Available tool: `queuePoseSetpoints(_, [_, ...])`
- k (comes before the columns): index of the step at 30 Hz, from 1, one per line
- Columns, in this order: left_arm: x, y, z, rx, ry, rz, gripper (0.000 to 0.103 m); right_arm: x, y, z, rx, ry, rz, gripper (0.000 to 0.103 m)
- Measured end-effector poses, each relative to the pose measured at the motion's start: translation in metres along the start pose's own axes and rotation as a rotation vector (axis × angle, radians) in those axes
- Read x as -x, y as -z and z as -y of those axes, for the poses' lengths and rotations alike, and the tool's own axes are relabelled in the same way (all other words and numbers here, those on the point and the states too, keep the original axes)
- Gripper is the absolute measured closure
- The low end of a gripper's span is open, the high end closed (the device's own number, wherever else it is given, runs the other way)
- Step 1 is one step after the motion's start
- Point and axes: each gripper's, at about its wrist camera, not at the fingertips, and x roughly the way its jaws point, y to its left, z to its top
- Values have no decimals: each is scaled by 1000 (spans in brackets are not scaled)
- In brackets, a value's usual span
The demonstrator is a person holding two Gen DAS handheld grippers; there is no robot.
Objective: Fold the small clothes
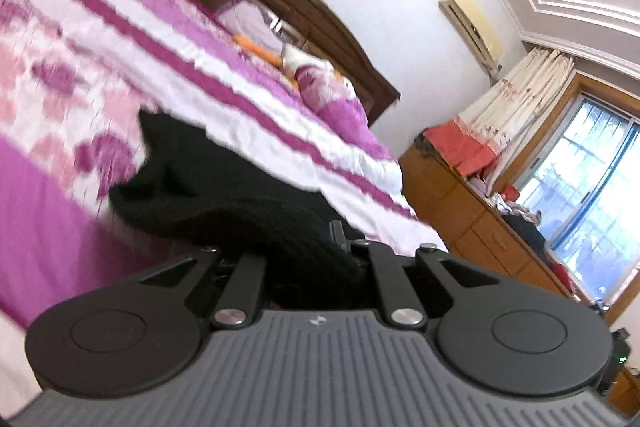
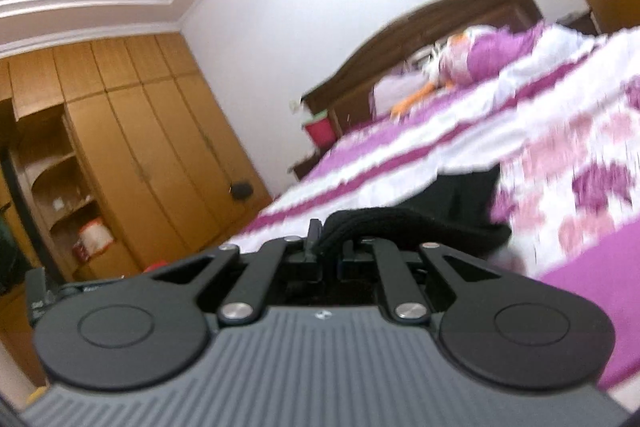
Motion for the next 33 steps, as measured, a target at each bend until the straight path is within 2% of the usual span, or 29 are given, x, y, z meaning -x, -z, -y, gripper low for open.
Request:
queuePoseSetpoints(2, [-8,-13,9,-29,-16,36,92,-9,-13,-2,7,11,36,94])
queuePoseSetpoints(7, [-32,-52,20,-24,-27,86,92,-38,-43,-7,34,47,115,94])
queuePoseSetpoints(10, [-55,-73,26,-46,-63,101,92,-55,-55,-9,43,62,154,94])
queuePoseSetpoints(14, [-94,-97,24,-65,-107,89,92,-86,-65,-7,87,126,175,94])
queuePoseSetpoints(22, [-187,-116,-5,-104,-212,26,92,-155,-55,22,106,231,144,95])
queuePoseSetpoints(27, [-251,-110,-36,-136,-282,-19,92,-201,-42,45,134,281,98,94])
queuePoseSetpoints(33, [-312,-95,-81,-117,-359,-90,92,-248,-21,72,186,341,13,94])
